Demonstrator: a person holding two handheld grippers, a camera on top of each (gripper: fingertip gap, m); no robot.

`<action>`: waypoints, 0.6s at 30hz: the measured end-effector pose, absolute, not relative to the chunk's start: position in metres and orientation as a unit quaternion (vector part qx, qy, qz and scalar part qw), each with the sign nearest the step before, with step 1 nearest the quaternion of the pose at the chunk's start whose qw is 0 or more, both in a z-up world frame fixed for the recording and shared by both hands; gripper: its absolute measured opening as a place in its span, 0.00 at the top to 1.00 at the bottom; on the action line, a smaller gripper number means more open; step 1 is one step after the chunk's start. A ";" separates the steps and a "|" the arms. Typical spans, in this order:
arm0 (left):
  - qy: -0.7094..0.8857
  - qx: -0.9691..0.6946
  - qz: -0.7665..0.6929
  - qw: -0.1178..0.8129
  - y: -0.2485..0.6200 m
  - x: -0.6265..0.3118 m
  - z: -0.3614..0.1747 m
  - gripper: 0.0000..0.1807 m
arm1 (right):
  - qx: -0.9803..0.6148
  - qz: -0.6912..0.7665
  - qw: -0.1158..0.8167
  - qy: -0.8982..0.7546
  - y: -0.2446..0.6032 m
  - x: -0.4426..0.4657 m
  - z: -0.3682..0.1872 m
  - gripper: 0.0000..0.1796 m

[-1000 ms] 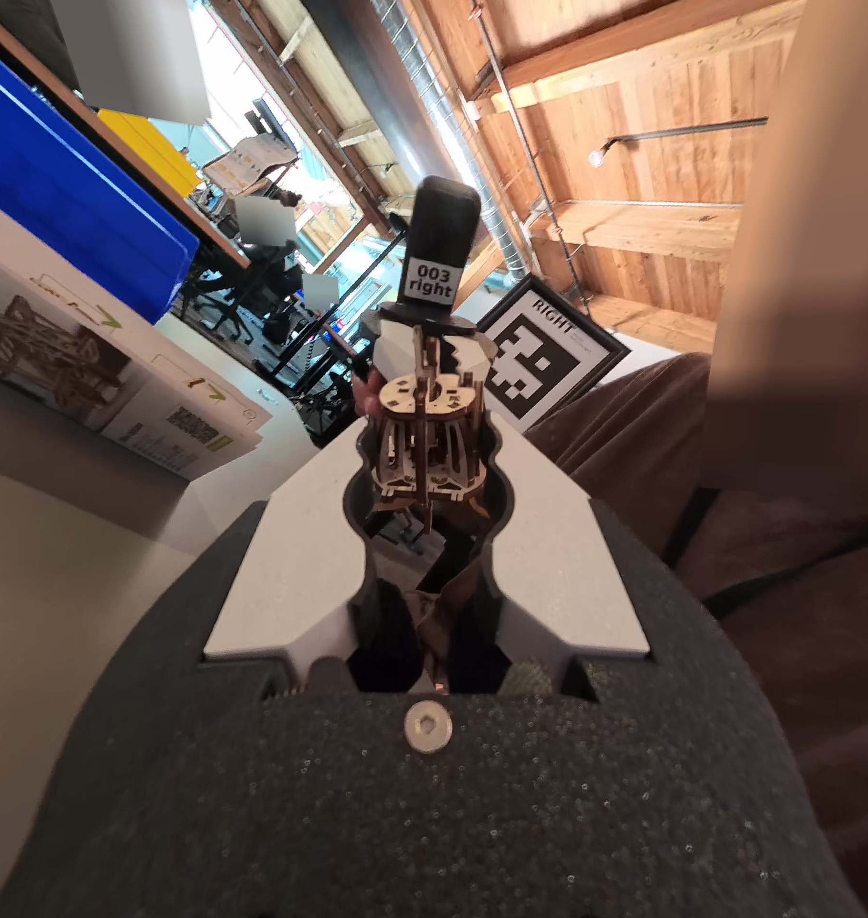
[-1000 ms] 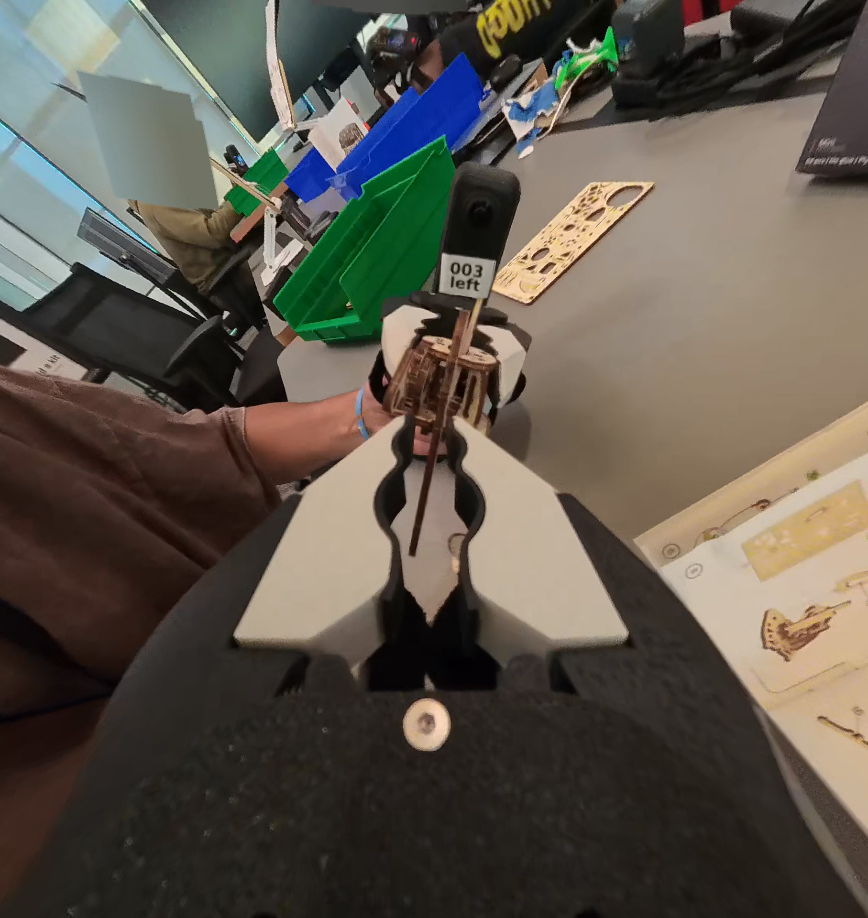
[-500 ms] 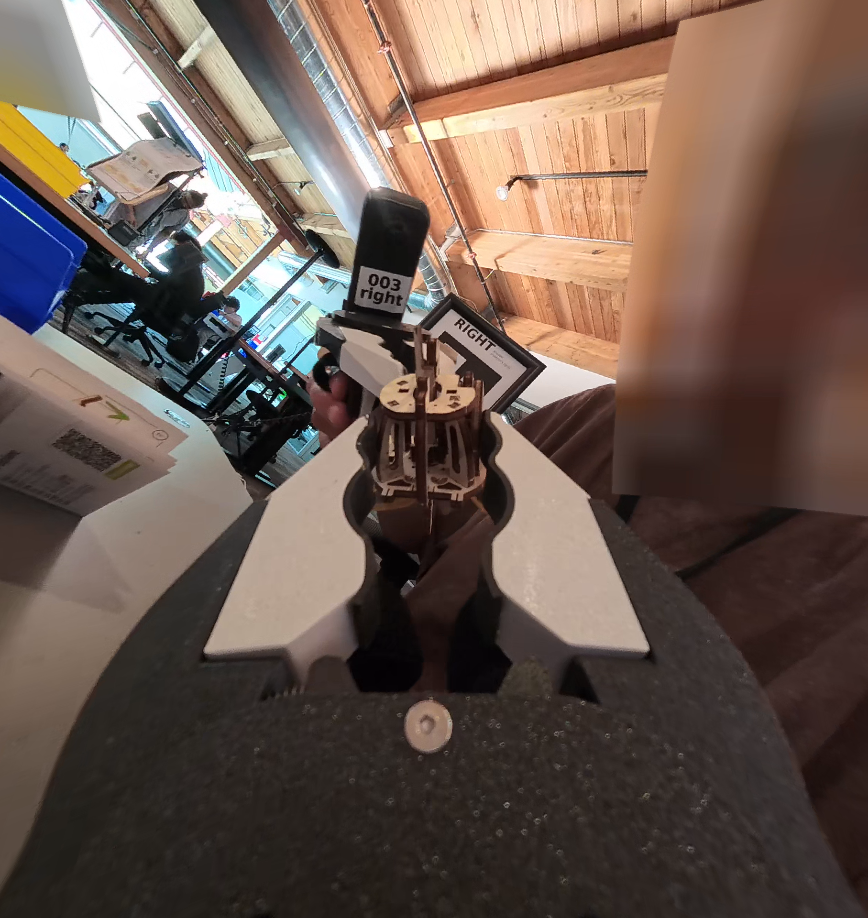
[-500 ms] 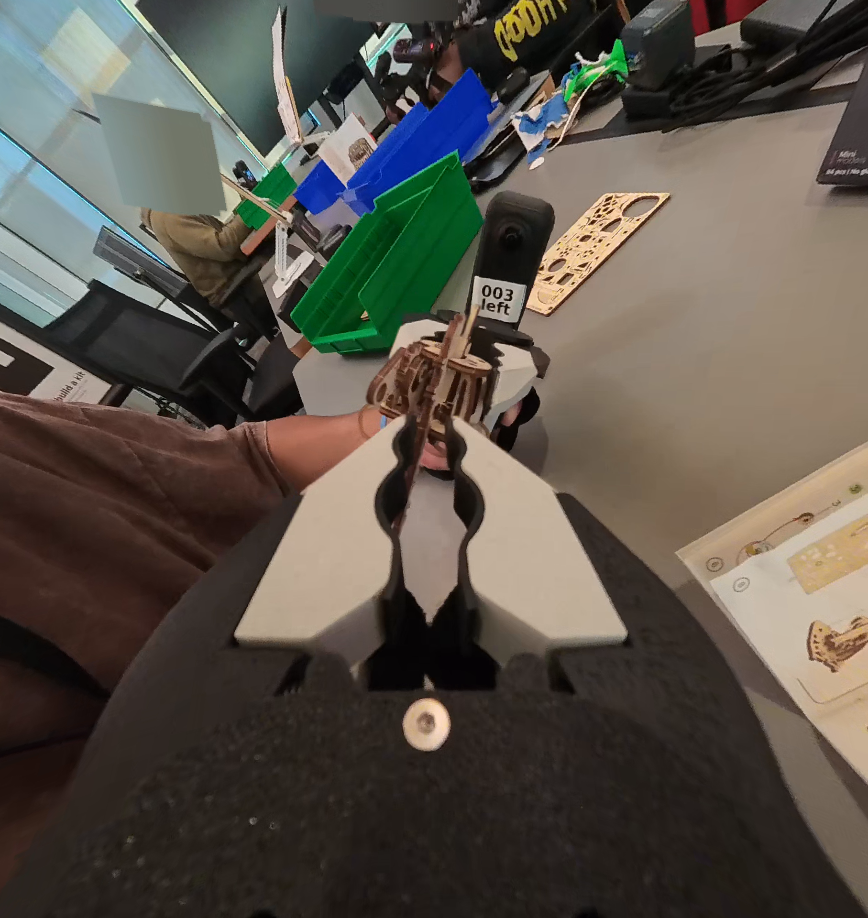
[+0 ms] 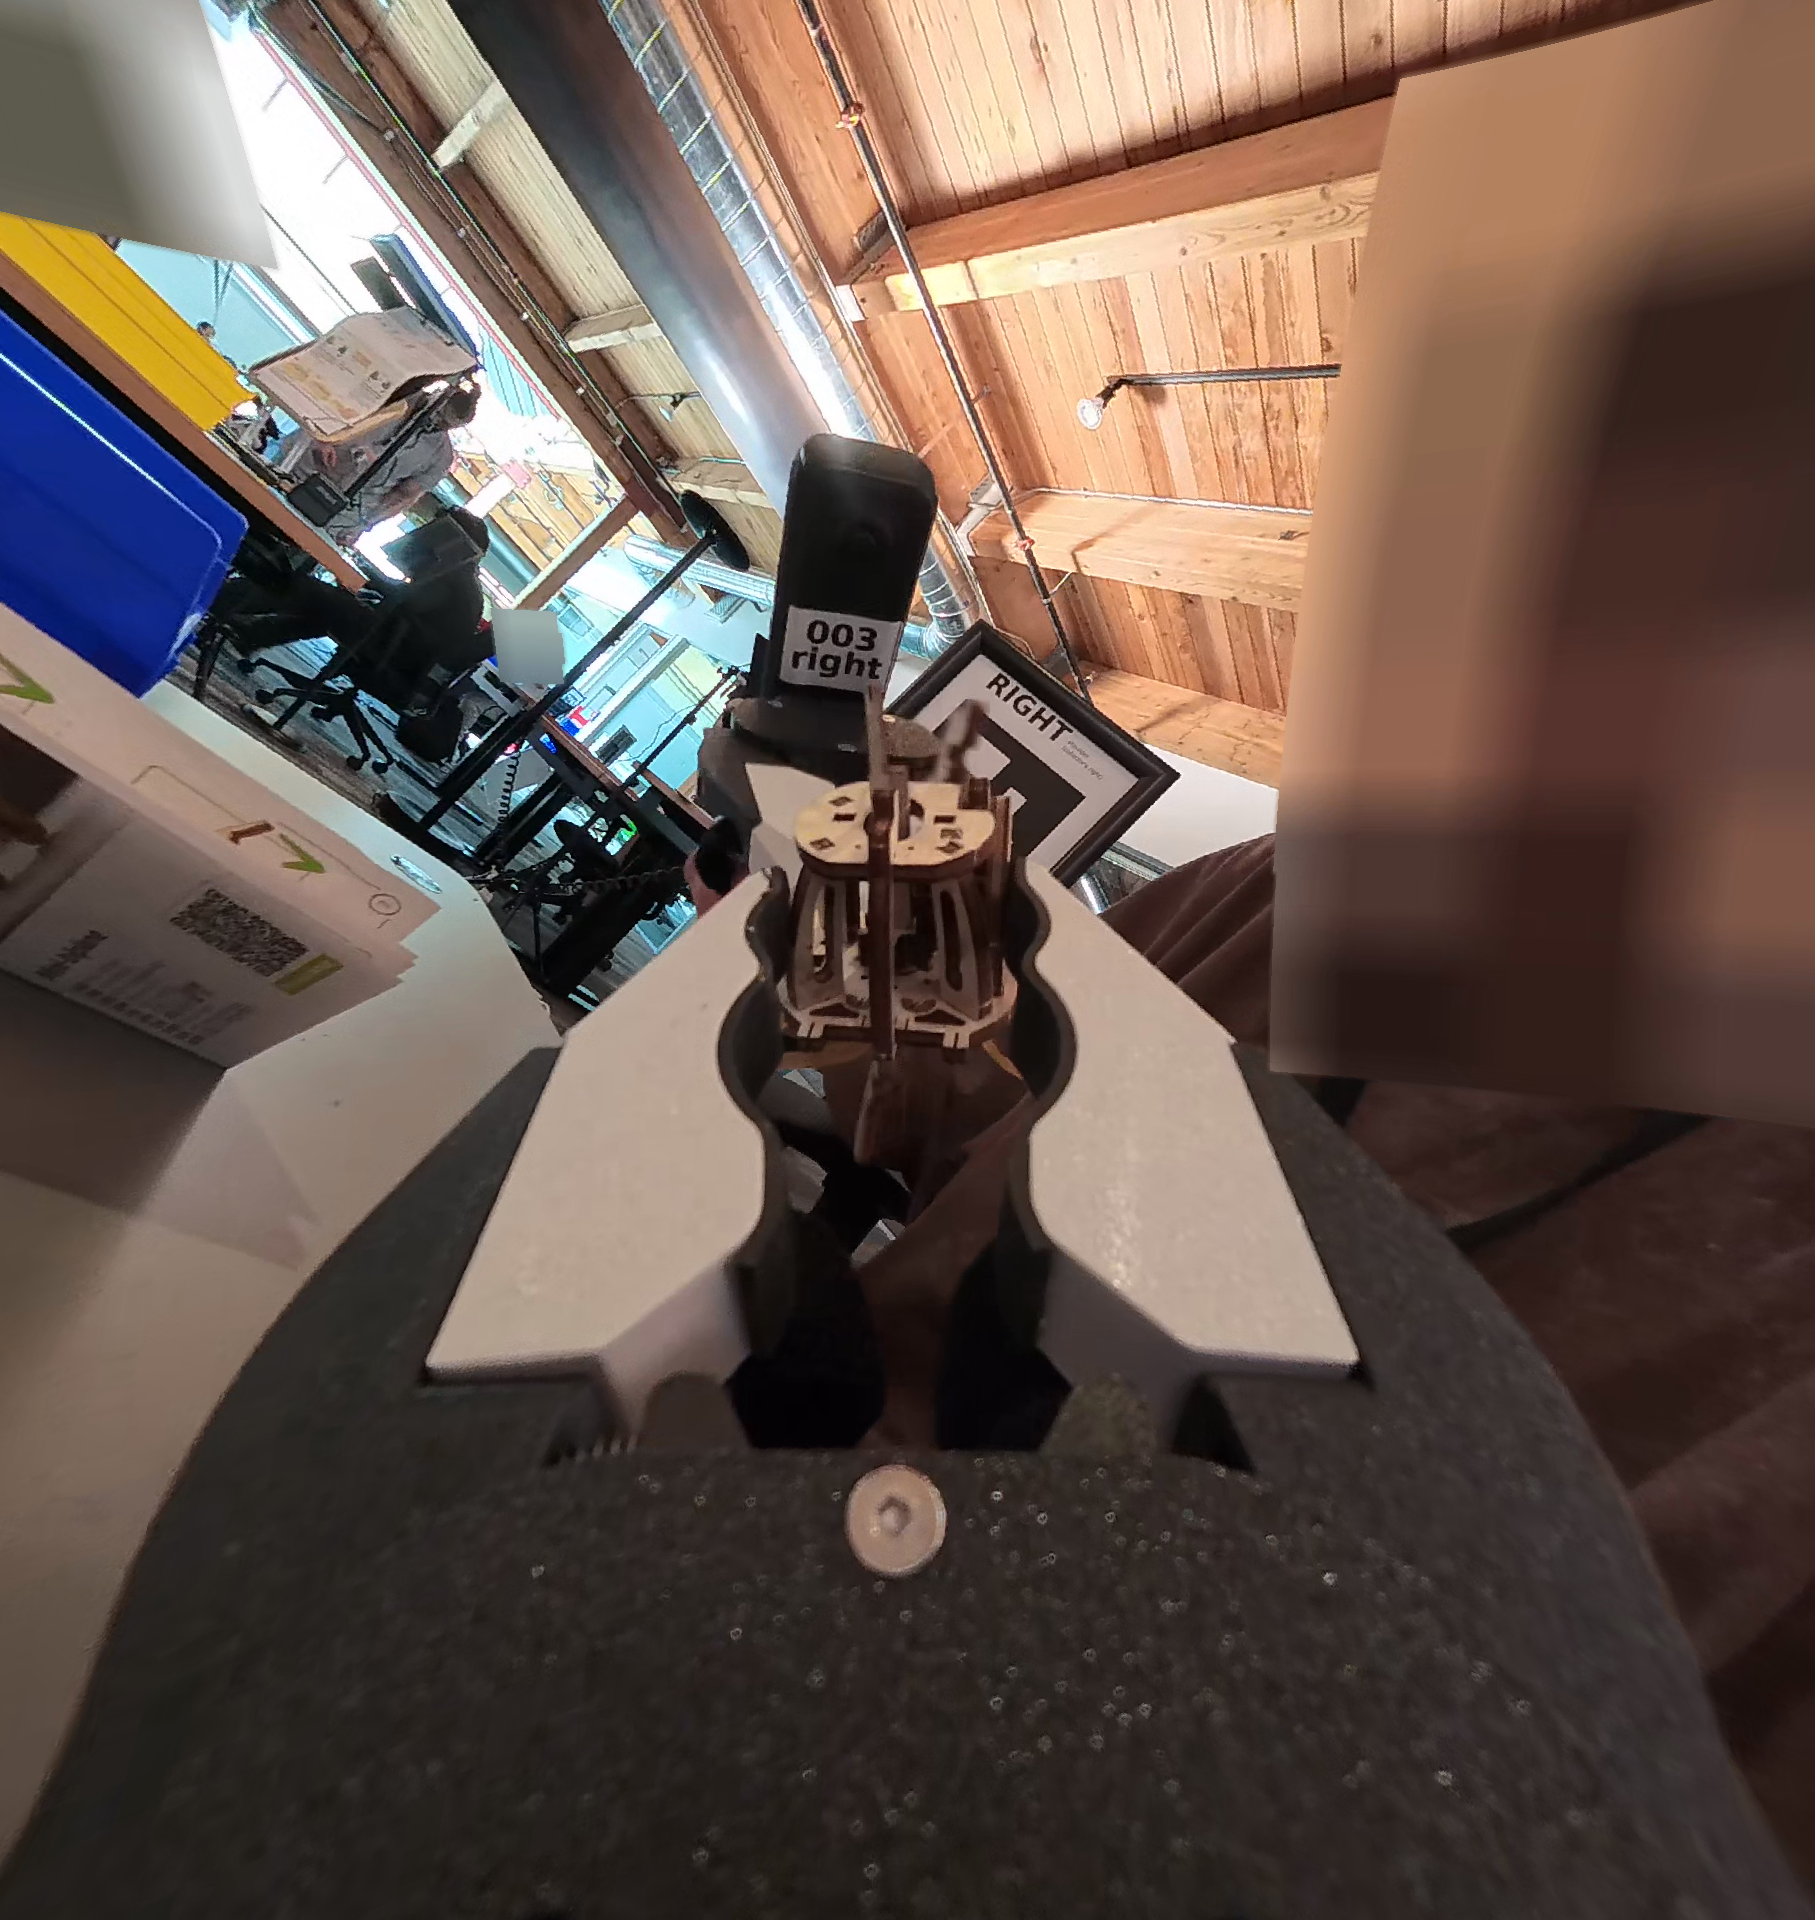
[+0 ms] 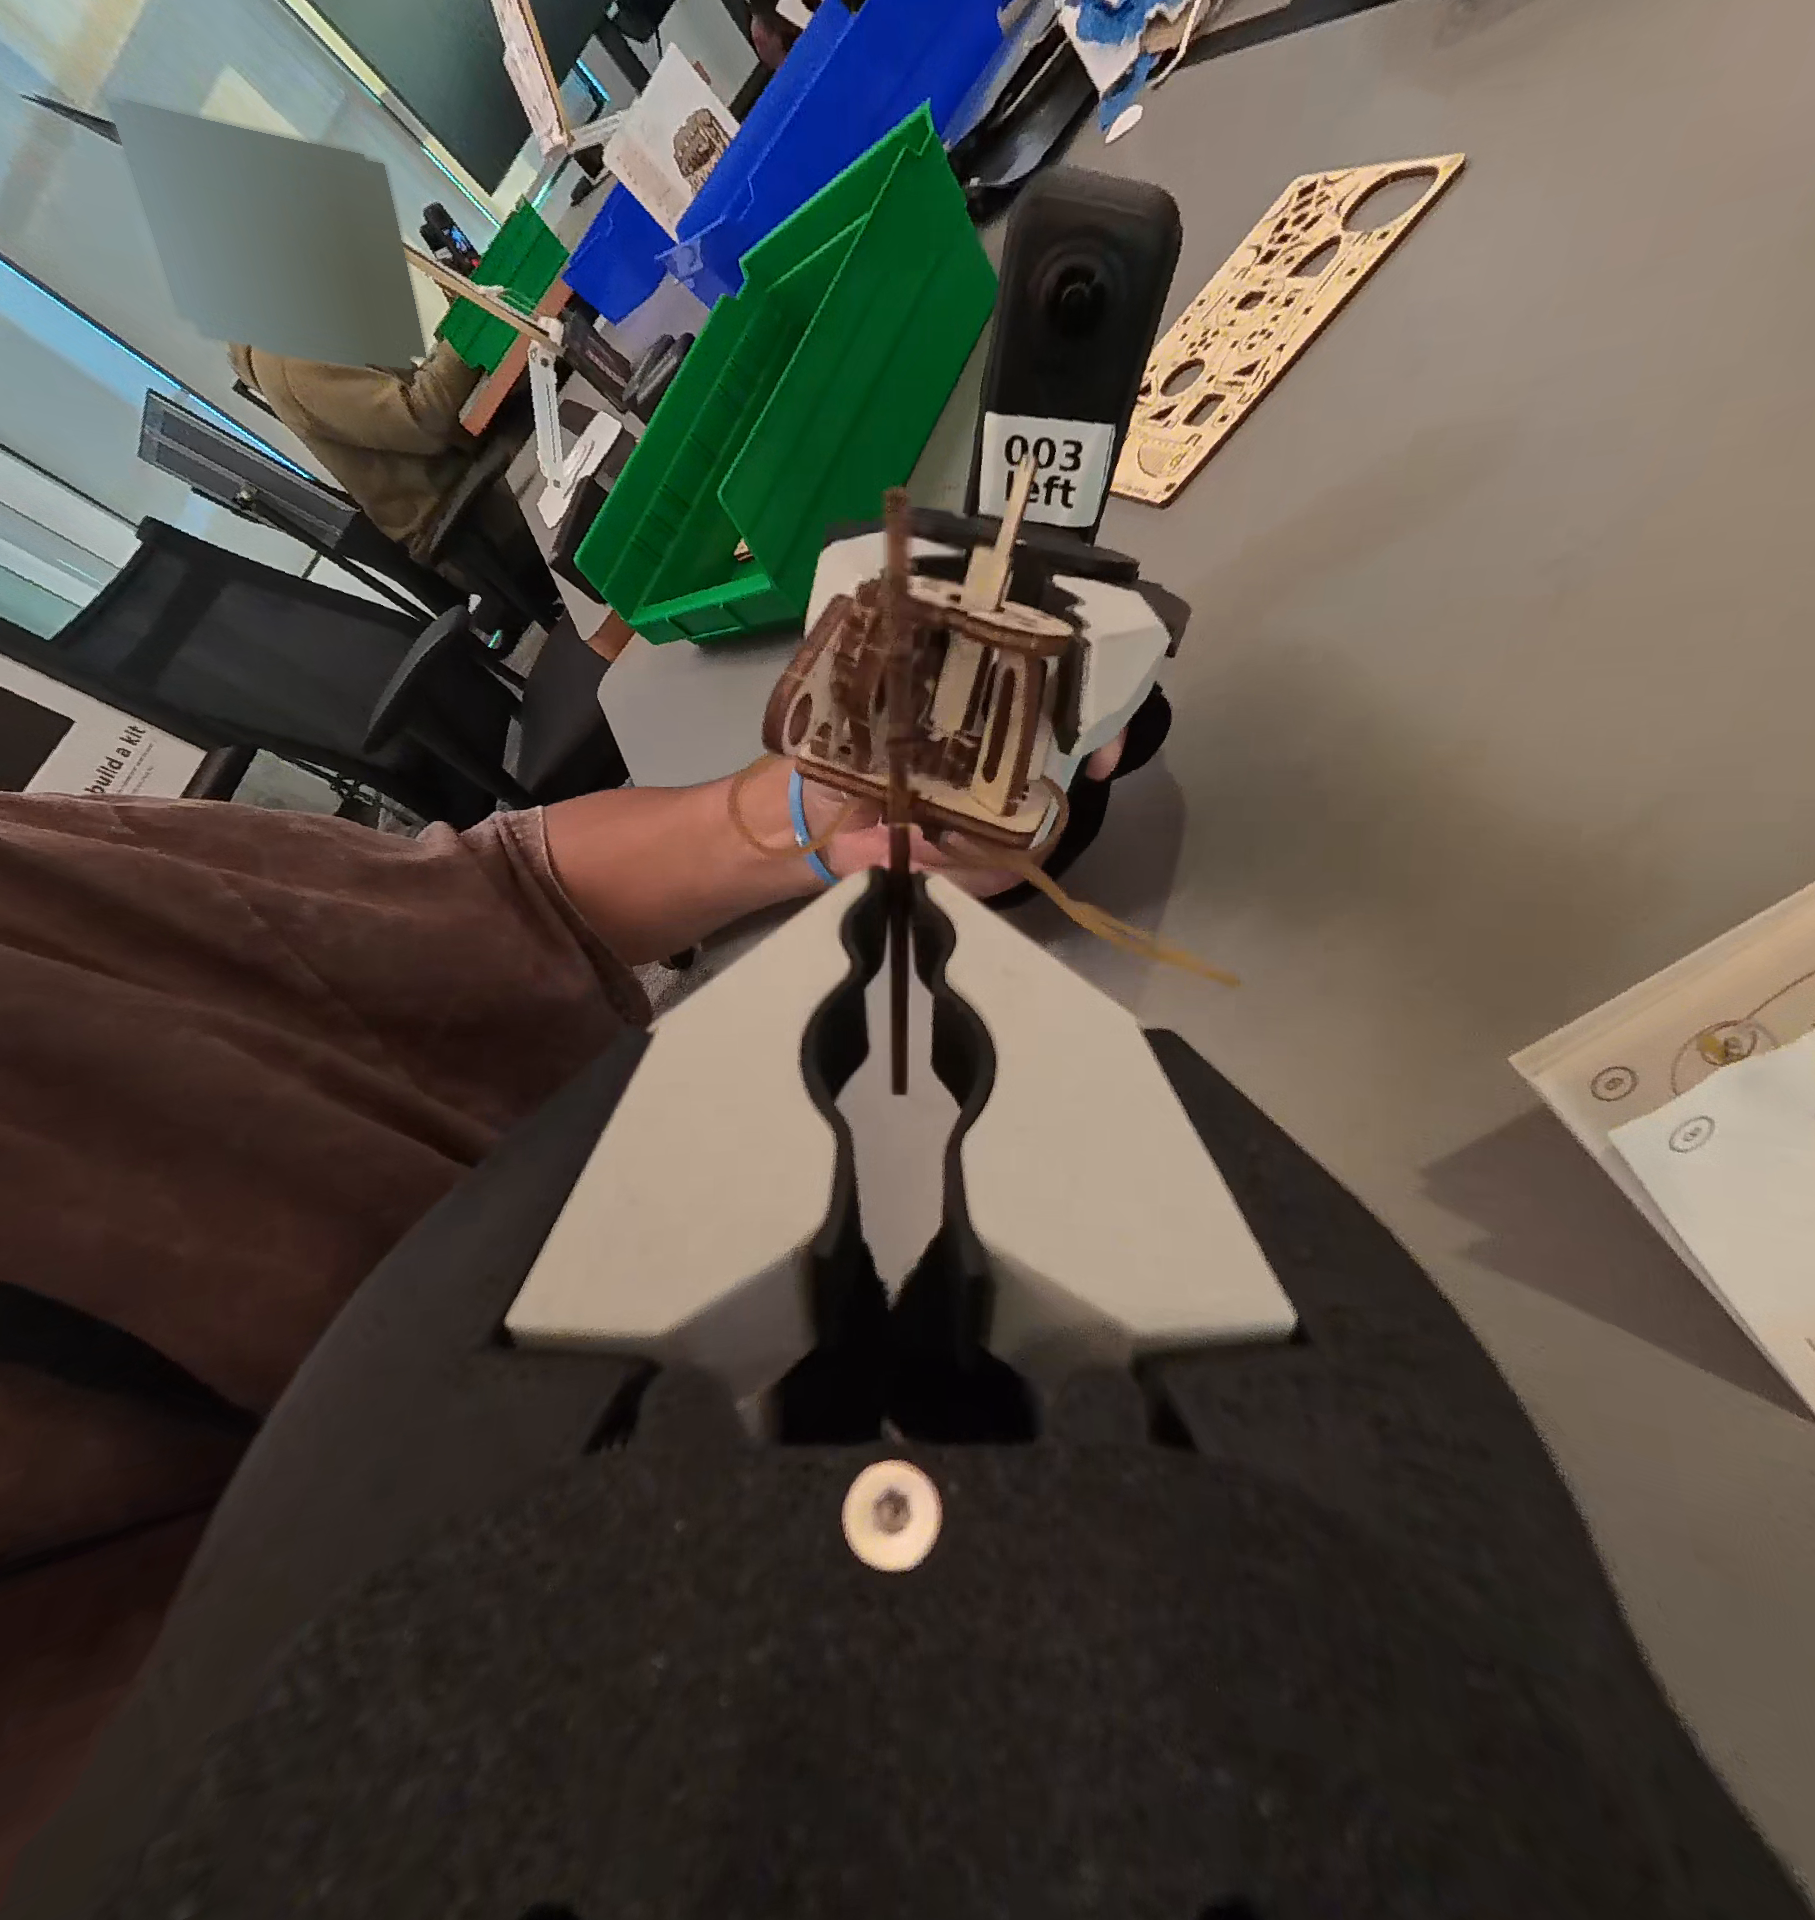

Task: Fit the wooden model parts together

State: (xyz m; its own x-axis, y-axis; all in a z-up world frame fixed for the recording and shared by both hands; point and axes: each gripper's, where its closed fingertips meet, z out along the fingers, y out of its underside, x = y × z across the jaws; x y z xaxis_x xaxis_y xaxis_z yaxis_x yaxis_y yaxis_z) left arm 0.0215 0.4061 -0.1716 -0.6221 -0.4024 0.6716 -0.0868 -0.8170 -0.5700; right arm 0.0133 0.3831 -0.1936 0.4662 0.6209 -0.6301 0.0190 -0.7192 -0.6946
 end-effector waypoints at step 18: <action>0.310 -0.445 -0.832 0.115 0.403 0.028 -0.178 0.79 | -0.831 0.467 0.253 -0.163 0.379 0.014 -0.205 0.98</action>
State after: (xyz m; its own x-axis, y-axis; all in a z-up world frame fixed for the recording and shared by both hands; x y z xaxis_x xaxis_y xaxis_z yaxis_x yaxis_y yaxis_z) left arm 0.0278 0.4033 -0.1783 -0.5769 -0.4674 0.6699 -0.0855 -0.7811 -0.6185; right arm 0.0141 0.3794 -0.2054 0.5112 0.5077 -0.6935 0.0344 -0.8184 -0.5737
